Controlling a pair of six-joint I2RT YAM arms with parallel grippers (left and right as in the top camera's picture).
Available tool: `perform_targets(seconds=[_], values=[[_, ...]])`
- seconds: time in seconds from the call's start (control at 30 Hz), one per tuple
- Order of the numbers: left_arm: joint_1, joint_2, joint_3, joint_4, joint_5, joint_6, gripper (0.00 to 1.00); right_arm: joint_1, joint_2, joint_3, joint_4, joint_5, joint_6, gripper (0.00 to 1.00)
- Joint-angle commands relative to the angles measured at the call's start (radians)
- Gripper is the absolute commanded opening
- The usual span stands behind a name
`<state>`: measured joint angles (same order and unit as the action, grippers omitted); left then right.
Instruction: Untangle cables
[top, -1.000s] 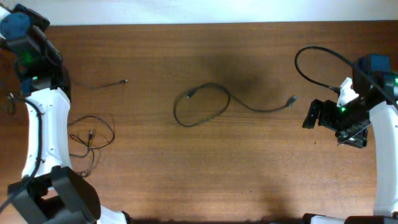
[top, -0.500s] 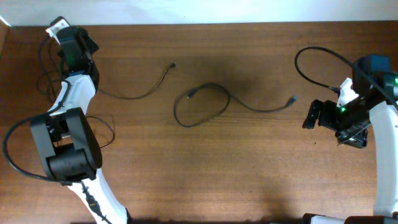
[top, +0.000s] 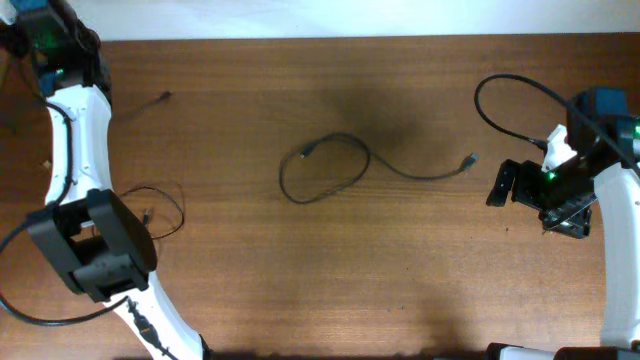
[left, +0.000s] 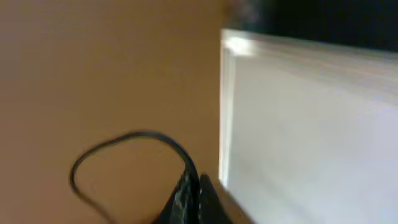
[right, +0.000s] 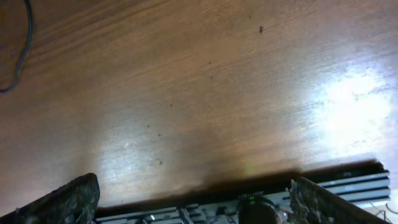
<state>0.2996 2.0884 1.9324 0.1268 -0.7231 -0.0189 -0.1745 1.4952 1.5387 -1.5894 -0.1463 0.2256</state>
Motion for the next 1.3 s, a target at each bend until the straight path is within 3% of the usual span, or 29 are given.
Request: perform_targets(seconds=[0.0,0.03,0.13,0.33,0.43,0.47,0.7,0.83,0.93,1.0,1.17,1.27], values=[[-0.004,-0.001,0.008,-0.206,0.437,-0.143,0.0,-0.003,-0.008,-0.003,0.0,0.009,0.0,0.99],[-0.004,0.015,0.008,-0.276,0.455,-0.25,0.0,-0.003,-0.008,-0.003,0.0,0.009,0.0,0.98],[-0.013,0.089,0.008,-0.459,0.463,-0.406,0.0,-0.003,-0.008,-0.003,0.0,0.009,0.0,0.99],[-0.044,0.204,0.0,-0.609,0.641,-0.415,0.08,-0.003,-0.008,-0.003,0.0,0.009,0.0,0.99],[-0.043,0.212,0.0,-0.614,0.613,-0.415,0.11,-0.003,-0.008,-0.003,0.0,0.009,0.0,0.99],[-0.04,0.21,0.002,-0.607,0.556,-0.415,0.0,-0.003,-0.008,-0.003,0.0,0.009,0.0,0.99],[-0.01,0.208,0.047,-0.586,-0.138,-0.406,0.03,-0.003,-0.008,-0.003,0.0,0.009,0.0,0.99],[0.027,0.208,0.116,-0.486,-0.385,-0.246,0.0,-0.003,-0.008,-0.003,0.0,0.009,0.0,0.98],[0.023,0.208,0.211,-0.308,-0.46,-0.012,0.0,-0.003,-0.008,-0.003,0.0,0.009,0.0,0.98],[-0.009,0.208,0.353,-0.152,-0.46,0.231,0.0,-0.003,-0.008,-0.003,0.0,0.009,0.0,0.98],[-0.04,0.191,0.568,-0.138,-0.447,0.267,0.0,-0.003,-0.008,-0.003,0.0,0.009,0.0,0.98],[-0.098,0.172,0.588,-0.265,-0.215,0.261,0.0,-0.003,-0.008,-0.003,0.0,0.009,0.0,0.98]])
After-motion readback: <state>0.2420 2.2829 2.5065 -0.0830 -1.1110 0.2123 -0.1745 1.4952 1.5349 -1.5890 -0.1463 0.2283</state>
